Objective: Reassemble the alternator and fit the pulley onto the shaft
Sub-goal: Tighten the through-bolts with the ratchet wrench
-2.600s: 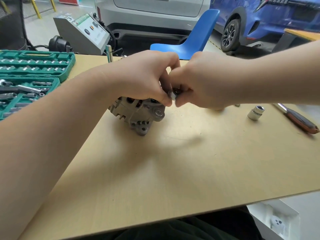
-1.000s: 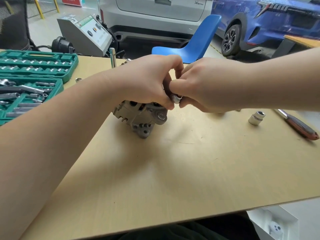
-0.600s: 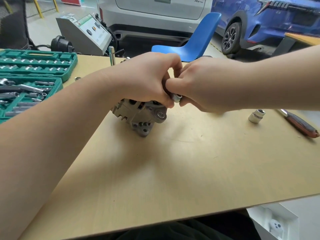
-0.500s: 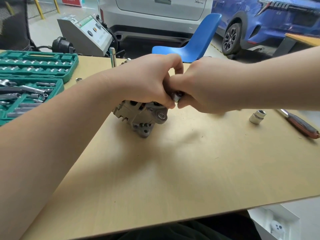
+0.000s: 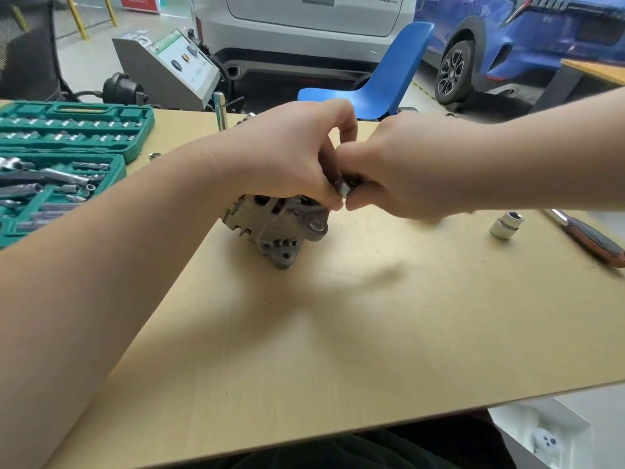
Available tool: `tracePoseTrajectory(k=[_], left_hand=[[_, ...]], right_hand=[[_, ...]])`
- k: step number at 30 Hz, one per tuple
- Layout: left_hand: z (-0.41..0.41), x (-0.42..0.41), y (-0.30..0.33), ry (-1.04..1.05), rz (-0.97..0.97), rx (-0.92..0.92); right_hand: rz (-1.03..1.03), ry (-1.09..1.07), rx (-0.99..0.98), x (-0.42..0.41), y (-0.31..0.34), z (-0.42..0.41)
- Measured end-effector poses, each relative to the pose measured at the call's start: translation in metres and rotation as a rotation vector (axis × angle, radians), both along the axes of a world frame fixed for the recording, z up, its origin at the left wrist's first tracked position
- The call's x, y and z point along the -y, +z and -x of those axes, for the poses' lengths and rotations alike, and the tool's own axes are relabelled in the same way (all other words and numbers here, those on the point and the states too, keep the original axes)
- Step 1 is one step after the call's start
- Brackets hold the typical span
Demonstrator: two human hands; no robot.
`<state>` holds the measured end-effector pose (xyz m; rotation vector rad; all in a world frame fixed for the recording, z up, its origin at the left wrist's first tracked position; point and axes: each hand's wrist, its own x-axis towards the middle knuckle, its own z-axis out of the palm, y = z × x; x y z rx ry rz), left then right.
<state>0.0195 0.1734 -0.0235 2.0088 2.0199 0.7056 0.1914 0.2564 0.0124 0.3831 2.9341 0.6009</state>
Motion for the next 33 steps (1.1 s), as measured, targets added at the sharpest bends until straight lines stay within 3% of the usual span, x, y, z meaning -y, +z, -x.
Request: tracePoseTrajectory(k=[3, 5, 9, 12, 14, 17, 19, 21, 24, 26, 27, 29, 33], left_hand=[[0.0, 0.0, 0.0, -0.003, 0.008, -0.004], [0.0, 0.0, 0.001, -0.005, 0.01, -0.015], [0.0, 0.001, 0.001, -0.003, 0.007, -0.017], [0.0, 0.001, 0.001, 0.005, 0.009, -0.02], [0.0, 0.001, 0.0, 0.005, -0.004, -0.003], [0.0, 0.0, 0.0, -0.003, 0.01, 0.016], [0.0, 0.0, 0.002, -0.01, 0.03, 0.01], [0.0, 0.0, 0.002, -0.014, 0.021, 0.006], [-0.001, 0.002, 0.003, 0.005, 0.023, -0.009], [-0.001, 0.001, 0.003, 0.006, 0.026, -0.015], [-0.001, 0.001, 0.002, 0.007, 0.02, -0.014], [-0.001, 0.001, 0.001, 0.011, 0.004, -0.008], [0.0, 0.001, 0.003, 0.008, 0.029, -0.006]], right_hand=[[0.502, -0.423, -0.159, 0.008, -0.003, 0.009], [0.594, -0.494, -0.195, 0.012, -0.002, 0.011], [-0.072, 0.016, 0.058, 0.003, 0.0, 0.004], [-0.185, 0.248, 0.174, -0.006, 0.007, 0.001], [-0.067, 0.126, 0.067, -0.003, 0.006, 0.002], [0.381, -0.315, -0.102, 0.003, -0.003, 0.006], [0.565, -0.448, -0.185, 0.01, -0.005, 0.006], [0.335, -0.299, -0.137, 0.006, -0.006, 0.004], [-0.066, 0.131, 0.057, 0.001, 0.0, 0.0], [-0.186, 0.313, 0.166, -0.007, 0.006, 0.001], [-0.19, 0.3, 0.158, -0.007, 0.007, 0.001], [-0.07, 0.101, 0.044, 0.0, 0.004, 0.003], [0.6, -0.452, -0.224, 0.01, -0.008, 0.009]])
